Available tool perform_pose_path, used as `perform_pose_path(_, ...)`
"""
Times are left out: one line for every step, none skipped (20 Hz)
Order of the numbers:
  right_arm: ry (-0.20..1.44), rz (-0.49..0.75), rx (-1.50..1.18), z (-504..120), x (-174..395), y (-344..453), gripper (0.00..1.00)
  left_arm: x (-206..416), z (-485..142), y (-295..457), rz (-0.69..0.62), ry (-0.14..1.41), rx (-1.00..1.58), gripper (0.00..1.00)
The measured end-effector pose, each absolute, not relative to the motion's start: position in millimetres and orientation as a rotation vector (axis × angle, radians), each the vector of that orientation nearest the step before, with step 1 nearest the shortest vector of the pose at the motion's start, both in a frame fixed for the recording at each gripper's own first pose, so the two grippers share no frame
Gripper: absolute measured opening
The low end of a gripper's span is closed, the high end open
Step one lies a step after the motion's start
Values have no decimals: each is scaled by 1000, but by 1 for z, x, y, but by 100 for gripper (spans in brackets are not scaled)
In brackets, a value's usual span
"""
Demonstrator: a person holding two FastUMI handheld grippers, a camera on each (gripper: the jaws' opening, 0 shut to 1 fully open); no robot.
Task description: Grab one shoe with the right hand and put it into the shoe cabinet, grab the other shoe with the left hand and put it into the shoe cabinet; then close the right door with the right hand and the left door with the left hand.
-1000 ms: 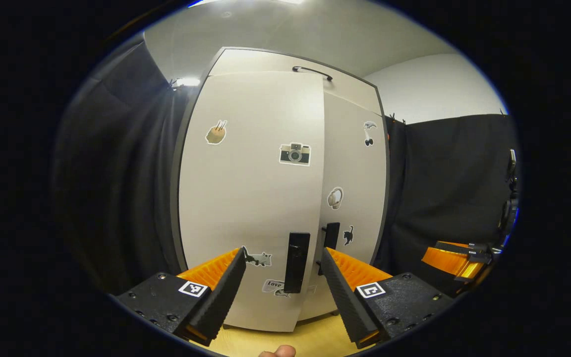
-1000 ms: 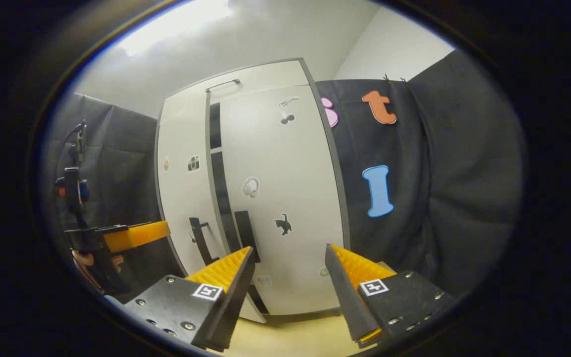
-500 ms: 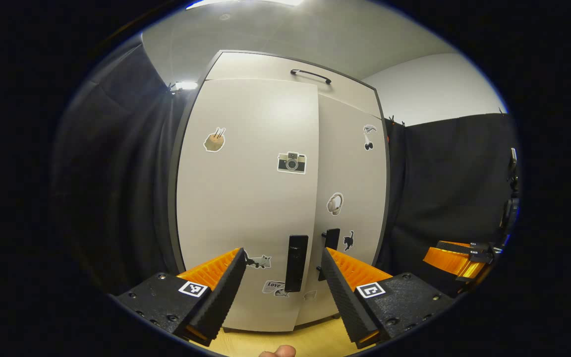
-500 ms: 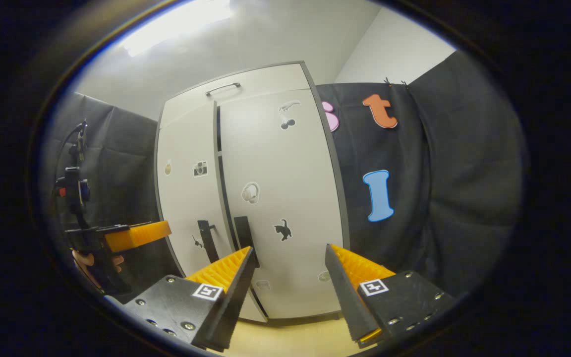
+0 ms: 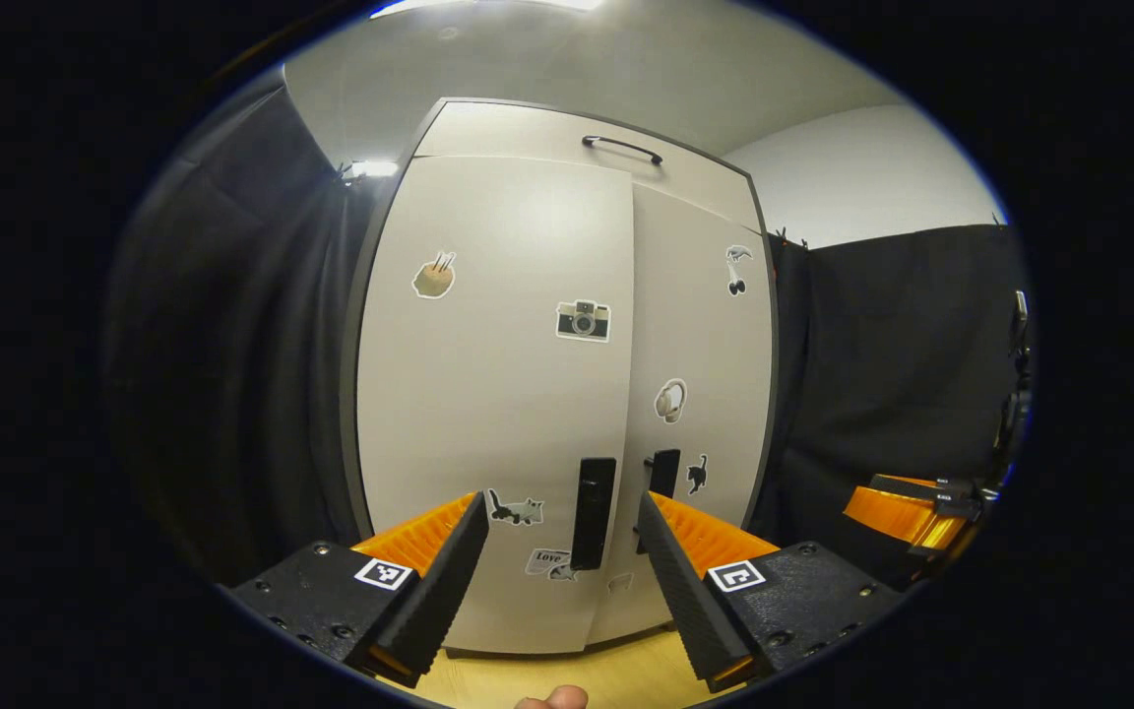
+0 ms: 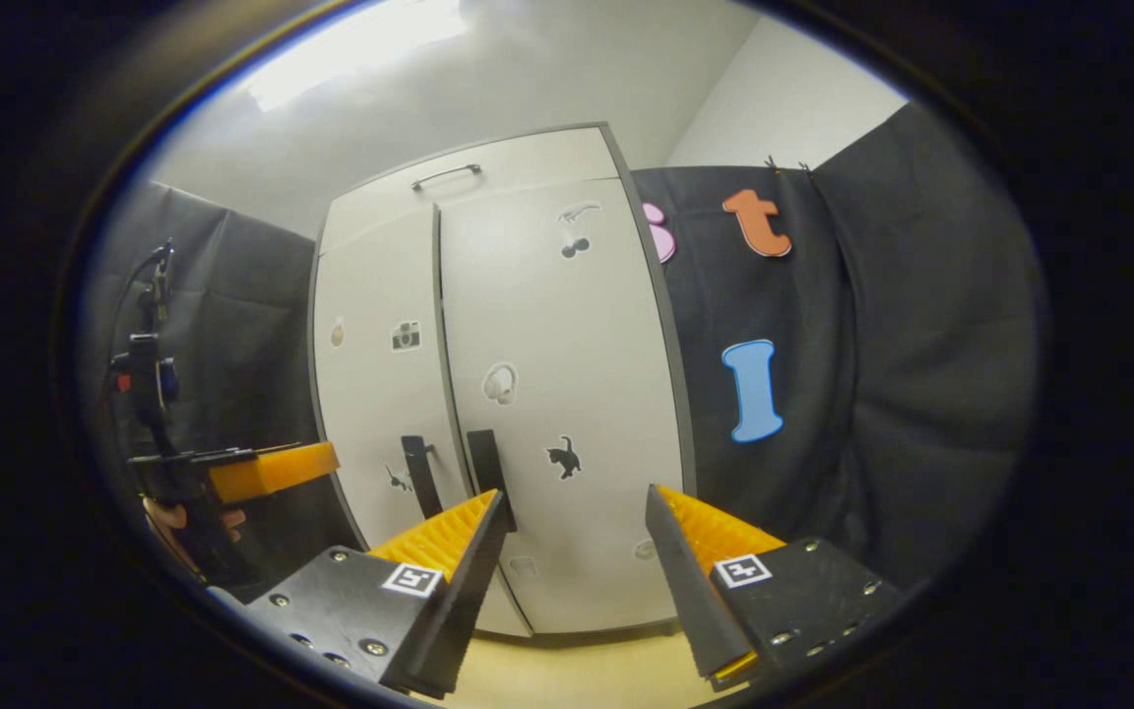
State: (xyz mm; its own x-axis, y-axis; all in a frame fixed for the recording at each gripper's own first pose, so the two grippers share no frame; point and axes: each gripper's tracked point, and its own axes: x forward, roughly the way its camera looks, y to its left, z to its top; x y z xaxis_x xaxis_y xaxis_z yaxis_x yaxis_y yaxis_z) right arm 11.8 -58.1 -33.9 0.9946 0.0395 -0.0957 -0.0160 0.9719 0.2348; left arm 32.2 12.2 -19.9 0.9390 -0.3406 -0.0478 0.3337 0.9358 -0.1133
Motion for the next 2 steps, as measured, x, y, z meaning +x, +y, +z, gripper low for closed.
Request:
perform_pose_path(99, 27, 235, -34, 11, -58, 86, 32, -20, 12, -345, 67, -105, 93)
perform_pose_path(98, 27, 234, -33, 11, -58, 86, 32, -20, 13, -345, 66, -105, 93)
